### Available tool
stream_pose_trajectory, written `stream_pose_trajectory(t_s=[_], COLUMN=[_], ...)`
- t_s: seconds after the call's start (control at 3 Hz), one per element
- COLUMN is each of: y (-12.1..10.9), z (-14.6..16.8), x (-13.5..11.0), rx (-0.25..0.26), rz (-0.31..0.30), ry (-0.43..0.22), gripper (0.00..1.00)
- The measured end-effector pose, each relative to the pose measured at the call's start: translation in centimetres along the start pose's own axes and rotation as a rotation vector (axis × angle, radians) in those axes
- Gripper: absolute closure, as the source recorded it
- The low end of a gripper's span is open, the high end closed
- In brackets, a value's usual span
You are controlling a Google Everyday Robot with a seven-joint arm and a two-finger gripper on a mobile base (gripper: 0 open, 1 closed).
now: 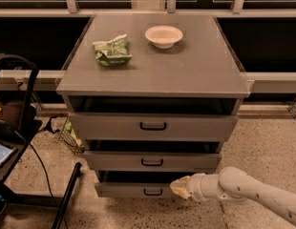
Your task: Close middle drawer
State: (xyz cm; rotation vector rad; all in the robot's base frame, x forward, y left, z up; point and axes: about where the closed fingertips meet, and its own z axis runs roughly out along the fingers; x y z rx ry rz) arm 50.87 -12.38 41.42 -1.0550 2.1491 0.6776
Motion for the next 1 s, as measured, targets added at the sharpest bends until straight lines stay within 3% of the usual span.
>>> stream_pose_trajectory(t_s=[0.33,1.0], y=[0.00,0.00], z=[0.00,0.01], x=[0.00,0.00], rx=[0.000,0.000], rz=[0.000,0.000], ry=[0.000,0.000], gripper=[0.06,0.00])
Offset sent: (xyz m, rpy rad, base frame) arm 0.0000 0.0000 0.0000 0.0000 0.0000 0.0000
